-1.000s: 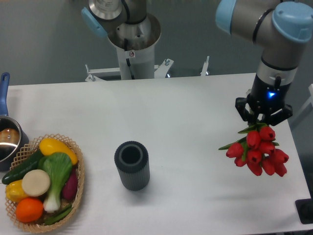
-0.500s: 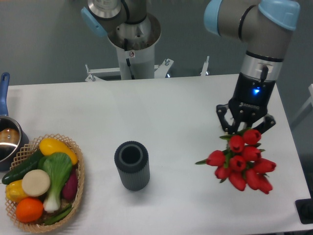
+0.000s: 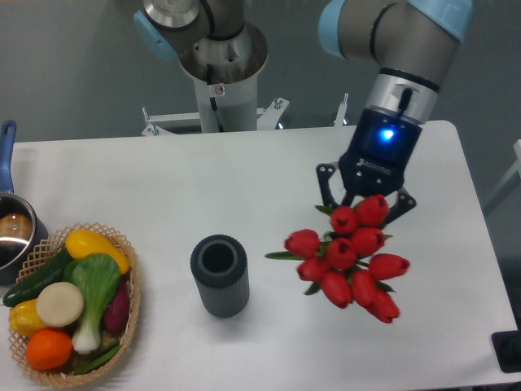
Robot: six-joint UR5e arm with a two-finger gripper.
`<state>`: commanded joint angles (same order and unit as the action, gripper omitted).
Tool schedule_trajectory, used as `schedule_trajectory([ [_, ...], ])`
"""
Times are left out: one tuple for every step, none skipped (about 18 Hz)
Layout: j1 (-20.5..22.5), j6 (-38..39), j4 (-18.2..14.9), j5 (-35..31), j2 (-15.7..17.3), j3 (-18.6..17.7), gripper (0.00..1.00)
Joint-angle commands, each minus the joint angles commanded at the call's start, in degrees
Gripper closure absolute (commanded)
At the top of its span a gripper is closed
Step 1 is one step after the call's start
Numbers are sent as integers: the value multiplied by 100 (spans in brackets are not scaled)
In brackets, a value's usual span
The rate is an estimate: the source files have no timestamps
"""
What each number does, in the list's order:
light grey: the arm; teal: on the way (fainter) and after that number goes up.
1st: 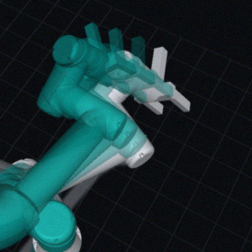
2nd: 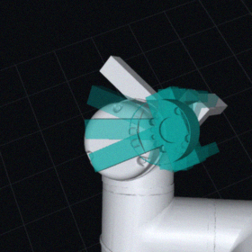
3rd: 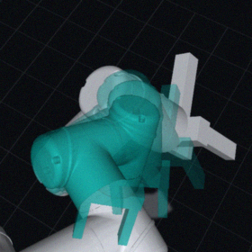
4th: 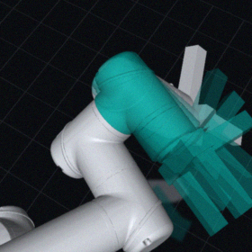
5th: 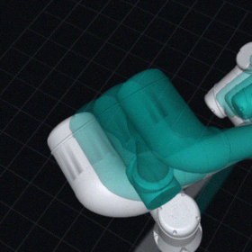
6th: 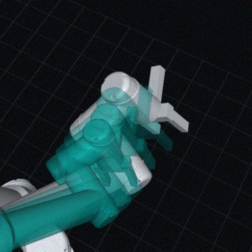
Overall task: Insert the flowers into the vase
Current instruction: 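Carry the red tulip bunch in the gripper toward the grey vase, then lower the tulip stems into the grey vase opening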
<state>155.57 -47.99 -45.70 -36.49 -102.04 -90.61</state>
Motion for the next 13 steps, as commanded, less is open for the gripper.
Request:
schedule_trajectory([
  [9,-9,9,184,18,-26,100],
  [17,-9,18,369,27,-61,100],
  [18,-9,18,536,53,-88,100],
  [26,-9,18,668,79,-149,100],
  [35,-9,18,800,123,-167,100],
  [26,-9,18,940,184,-211,100],
  [26,-9,18,1081,237,-263,100],
  [26,-44,18,1230,238,-316,100],
  [18,-79,44,1406,238,-351,100],
  [9,-96,122,1556,229,-352,100],
  [0,-97,158,1627,237,-360,100],
  [-9,-97,167,1653,238,-369,100],
  [-78,-97,167,1689,246,-413,100],
])
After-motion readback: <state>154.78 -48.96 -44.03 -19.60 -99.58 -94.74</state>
